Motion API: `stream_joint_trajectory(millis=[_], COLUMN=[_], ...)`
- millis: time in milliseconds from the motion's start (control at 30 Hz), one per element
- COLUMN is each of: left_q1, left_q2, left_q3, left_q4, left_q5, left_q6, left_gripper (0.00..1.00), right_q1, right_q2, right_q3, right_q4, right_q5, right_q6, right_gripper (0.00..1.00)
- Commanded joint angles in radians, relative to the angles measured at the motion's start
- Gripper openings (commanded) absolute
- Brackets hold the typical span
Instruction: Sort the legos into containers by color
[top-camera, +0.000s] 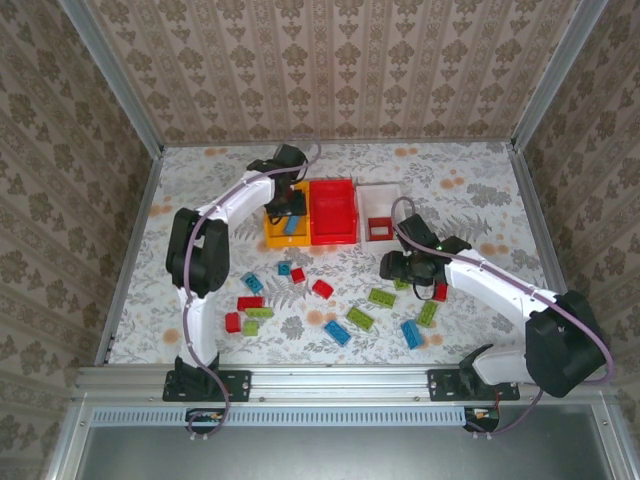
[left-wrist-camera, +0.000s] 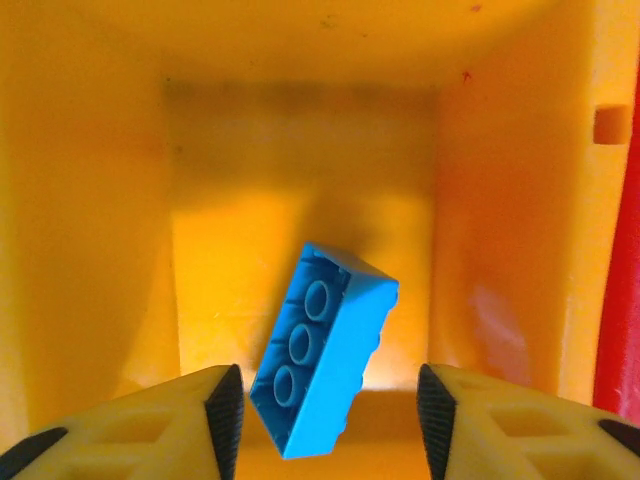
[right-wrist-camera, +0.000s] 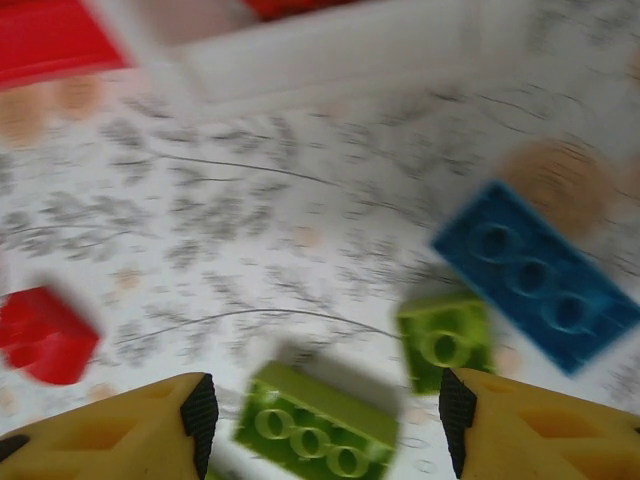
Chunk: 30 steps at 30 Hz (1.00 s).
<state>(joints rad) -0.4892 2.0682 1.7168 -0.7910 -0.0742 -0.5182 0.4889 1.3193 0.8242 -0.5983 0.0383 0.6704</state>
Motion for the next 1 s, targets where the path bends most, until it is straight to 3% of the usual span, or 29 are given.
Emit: stream_joint_trajectory(millis=[0,200,400,567,667,833,967], left_q1=[0.001,-0.061,-0.145,-0.176,-0.186,-0.198,-0.198], left_q2=[-0.101,-0.324,-0.603,-0.728,-0.771,-0.828,-0.870], left_q3=[-0.013,-0.206,-0.481,-0.585,-0.621,-0.654,-0.655], left_q4=[-0.025,0.112,0.336,0.331,0.322,0.326,0.292], left_q5=[0.009,0.080,0.318,0.392,0.406,0.389,0.337], left_q6=[0.002,0.044,0.133,0.119,0.102,0.059,0.018], left_gripper=[0.56,0.62,0.67,0.68,0.67,0.66,0.64], right_q1=[-0.020,-0.075,-0.118,-0.152,-0.157,-0.157,-0.106], right_q2=[-0.075,-0.136,-0.105,-0.055,-0.010,0.004,-0.077], right_q3=[-0.016,-0.079,-0.142,-0.197,-0.209,-0.211,-0.128], right_q4=[-0.184,-0.300,-0.237,-0.128,-0.090,-0.058,-0.090], right_q5=[0.067,-0.003,-0.061,-0.101,-0.112,-0.106,0.002], right_q6=[0.101,0.210,0.240,0.264,0.275,0.278,0.207], right_gripper=[0.66,0.70,0.75,0.73,0.67,0.44,0.33])
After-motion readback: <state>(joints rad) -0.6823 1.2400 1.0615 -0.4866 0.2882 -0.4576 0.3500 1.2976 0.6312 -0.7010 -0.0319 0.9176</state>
